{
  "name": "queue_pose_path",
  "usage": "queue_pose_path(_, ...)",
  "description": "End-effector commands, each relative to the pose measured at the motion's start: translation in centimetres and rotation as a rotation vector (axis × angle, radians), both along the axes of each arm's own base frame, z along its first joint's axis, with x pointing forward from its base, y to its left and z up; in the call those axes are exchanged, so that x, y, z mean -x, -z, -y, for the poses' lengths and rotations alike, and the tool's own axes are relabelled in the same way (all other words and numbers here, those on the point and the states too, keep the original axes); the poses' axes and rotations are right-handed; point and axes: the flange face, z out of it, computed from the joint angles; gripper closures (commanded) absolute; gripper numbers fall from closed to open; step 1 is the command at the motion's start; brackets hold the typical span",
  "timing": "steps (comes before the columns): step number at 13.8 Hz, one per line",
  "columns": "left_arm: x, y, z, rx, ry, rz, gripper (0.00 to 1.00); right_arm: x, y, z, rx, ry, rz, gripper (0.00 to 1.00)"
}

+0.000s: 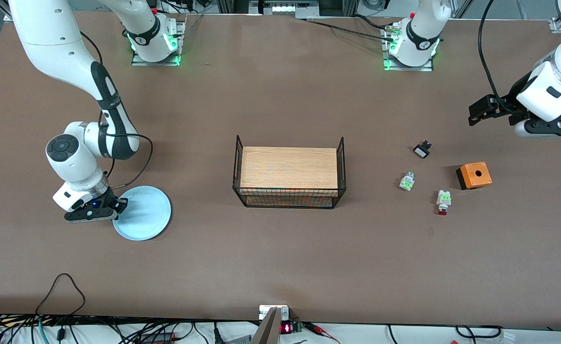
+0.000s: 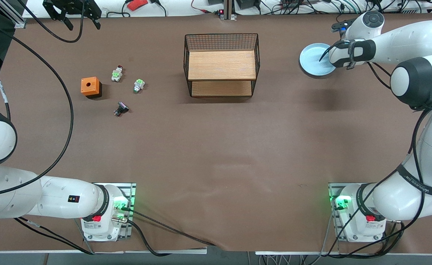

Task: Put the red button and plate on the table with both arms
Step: 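Open the right gripper to release the plate rim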

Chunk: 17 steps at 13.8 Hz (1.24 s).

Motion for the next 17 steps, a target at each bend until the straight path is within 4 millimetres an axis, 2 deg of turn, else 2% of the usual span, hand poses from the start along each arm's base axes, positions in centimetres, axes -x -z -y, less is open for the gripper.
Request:
queue_pose_path(1, -0.2, -0.6, -0.1, -0.009, -0.004, -0.003, 0.0, -0.3, 0.3, 0.0, -0.01, -0.003, 0.012, 0.83)
queue_pose_path(4, -0.2, -0.6, -0.1, -0.009, -0.004, -0.003, 0.0, -0.3, 0.5, 0.0, -0.011, 0.004, 0.009, 0.78)
queue_pose_path(6, -0.2, -0.6, -0.1, -0.009, -0.004, -0.003, 0.0, -0.6, -0.4, -0.2, -0.013, -0.003, 0.023, 0.73)
queue_pose_path(10, -0.2, -0.6, -0.1, -0.009, -0.004, -0.003, 0.0, -0.9, -4.4, -1.5, -0.029, -0.011, 0.024, 0.72)
queue_pose_path(11, -0.2, -0.6, -0.1, -0.009, -0.004, -0.003, 0.0, -1.0, -5.9, -1.5, -0.035, -0.01, 0.042, 0.69)
queue_pose_path(12, -0.2, -0.6, -0.1, -0.009, -0.004, -0.003, 0.0, -1.1, -8.2, -1.8, -0.044, -0.008, 0.061, 0.56)
queue_pose_path(13, -0.2, -0.6, -0.1, -0.009, -0.004, -0.003, 0.0, -1.1, -10.6, -2.3, -0.049, -0.018, 0.049, 0.01)
queue_pose_path(15, -0.2, -0.6, -0.1, -0.009, -0.007, -0.003, 0.0, -1.9, -14.6, -3.3, -0.051, -0.026, -0.002, 0.0)
queue_pose_path(17, -0.2, -0.6, -0.1, -0.009, -0.007, -0.003, 0.0, -2.1, -17.0, -3.5, -0.049, -0.024, -0.047, 0.0)
